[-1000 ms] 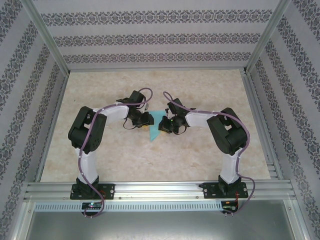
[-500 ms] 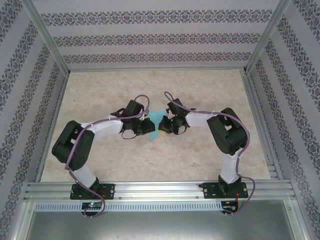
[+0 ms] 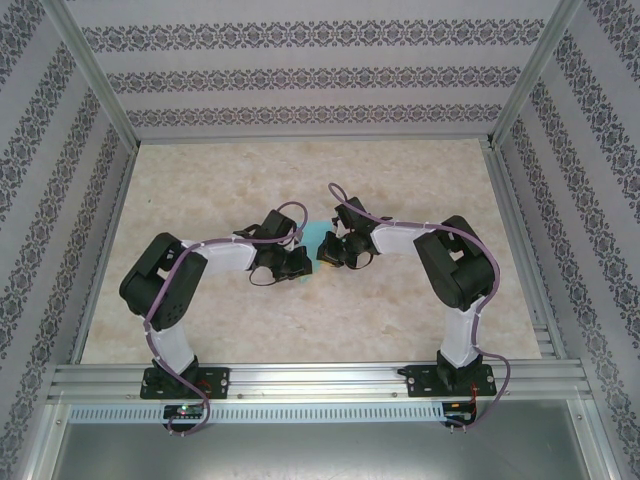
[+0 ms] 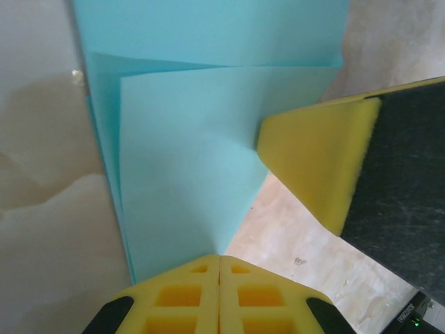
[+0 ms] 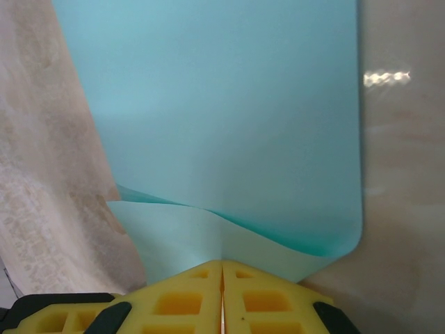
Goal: Fold a paper plane with a square sheet of paper (pick it up from the middle)
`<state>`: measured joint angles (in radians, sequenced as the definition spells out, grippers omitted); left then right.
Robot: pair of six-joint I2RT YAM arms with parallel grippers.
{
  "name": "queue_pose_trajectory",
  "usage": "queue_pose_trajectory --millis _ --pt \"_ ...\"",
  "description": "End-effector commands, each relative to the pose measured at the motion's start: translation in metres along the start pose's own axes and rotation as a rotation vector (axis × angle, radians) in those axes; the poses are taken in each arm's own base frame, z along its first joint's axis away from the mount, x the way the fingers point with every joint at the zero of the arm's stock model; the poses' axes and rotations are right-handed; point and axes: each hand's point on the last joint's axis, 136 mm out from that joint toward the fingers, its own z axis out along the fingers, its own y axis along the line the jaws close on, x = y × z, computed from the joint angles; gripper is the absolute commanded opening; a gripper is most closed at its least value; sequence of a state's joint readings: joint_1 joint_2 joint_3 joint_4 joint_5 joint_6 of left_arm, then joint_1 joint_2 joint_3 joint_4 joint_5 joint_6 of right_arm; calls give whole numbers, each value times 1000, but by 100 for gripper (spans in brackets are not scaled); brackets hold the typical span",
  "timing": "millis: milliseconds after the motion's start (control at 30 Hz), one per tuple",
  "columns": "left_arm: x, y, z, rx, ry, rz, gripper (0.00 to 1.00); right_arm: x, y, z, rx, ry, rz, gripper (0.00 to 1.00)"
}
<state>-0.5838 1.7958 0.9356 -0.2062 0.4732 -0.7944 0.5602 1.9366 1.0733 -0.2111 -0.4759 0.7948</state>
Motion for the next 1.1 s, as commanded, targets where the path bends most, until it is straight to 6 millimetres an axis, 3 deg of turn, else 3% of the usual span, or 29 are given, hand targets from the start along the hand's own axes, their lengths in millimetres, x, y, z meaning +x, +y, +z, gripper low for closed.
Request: queue_pose_trajectory --millis 0,267,633,833,1067 --pt "7 16 7 -57 10 2 8 2 -18 2 50 3 28 9" --pt "14 24 7 -70 22 -12 8 -2 -8 -2 19 1 -18 9" --pt "17 26 5 -75 18 -23 8 -2 35 -23 -87 -28 -158 10" --pt "19 31 7 -86 15 -39 6 17 28 -7 -43 21 -162 8" --pt "20 34 5 -100 12 -56 4 17 14 8 4 48 -138 7"
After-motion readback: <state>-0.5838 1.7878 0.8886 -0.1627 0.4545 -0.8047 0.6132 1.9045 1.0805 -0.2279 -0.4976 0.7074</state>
